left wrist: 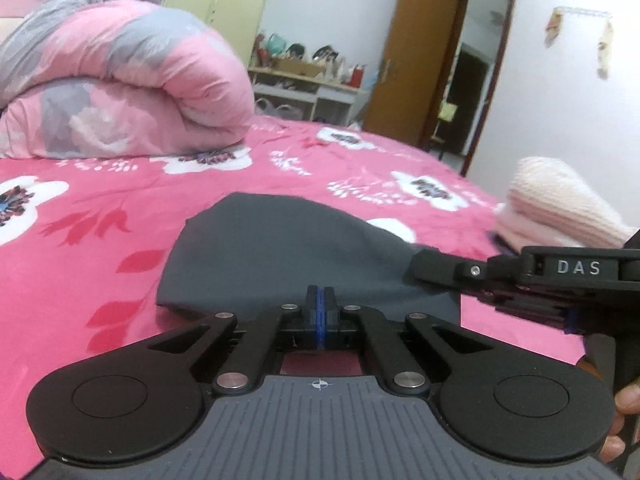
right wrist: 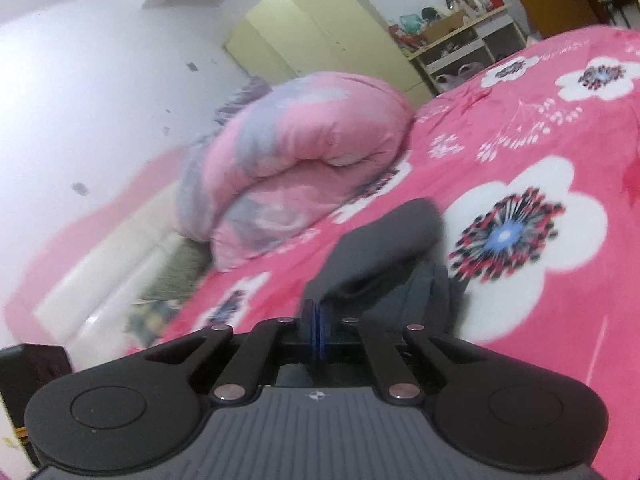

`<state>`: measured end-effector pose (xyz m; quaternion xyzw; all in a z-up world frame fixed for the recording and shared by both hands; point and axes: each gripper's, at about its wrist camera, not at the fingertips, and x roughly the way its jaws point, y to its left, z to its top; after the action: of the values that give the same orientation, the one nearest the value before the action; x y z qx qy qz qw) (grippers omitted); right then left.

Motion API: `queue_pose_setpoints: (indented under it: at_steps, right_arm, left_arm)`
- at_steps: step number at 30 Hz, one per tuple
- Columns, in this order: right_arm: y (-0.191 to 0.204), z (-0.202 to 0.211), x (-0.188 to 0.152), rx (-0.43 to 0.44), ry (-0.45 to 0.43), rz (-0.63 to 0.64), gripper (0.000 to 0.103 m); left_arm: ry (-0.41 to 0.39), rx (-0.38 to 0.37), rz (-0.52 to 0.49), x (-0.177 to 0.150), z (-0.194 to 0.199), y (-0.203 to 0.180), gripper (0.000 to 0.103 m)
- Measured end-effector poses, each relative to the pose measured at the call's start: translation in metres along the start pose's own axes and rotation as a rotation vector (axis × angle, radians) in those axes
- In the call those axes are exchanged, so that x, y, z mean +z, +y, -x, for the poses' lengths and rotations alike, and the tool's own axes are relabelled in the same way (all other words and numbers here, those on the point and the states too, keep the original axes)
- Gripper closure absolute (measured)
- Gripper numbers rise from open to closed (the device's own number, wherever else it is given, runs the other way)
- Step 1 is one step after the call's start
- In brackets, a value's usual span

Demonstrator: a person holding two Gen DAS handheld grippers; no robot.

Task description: Fold clothes

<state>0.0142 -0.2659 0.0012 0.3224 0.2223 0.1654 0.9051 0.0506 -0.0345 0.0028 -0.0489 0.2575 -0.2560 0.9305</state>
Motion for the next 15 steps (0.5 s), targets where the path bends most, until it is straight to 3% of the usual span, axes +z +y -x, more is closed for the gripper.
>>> queue_pose_setpoints:
  at_steps: [8, 14, 15]
  right_arm:
    - [0.030, 0.059, -0.042, 0.188, 0.094, -0.071, 0.102]
    - [0.042, 0.076, -0.090, 0.220, 0.230, -0.046, 0.102]
    - [0.042, 0.078, -0.098, 0.231, 0.258, -0.055, 0.102]
  left_arm:
    - [0.002, -0.004, 0.060, -0.026, 0.079, 0.018, 0.103]
    - [0.055, -0.024, 0.121, -0.034, 0.097, 0.032, 0.102]
    - [0.063, -0.034, 0.133, -0.034, 0.097, 0.033, 0.096]
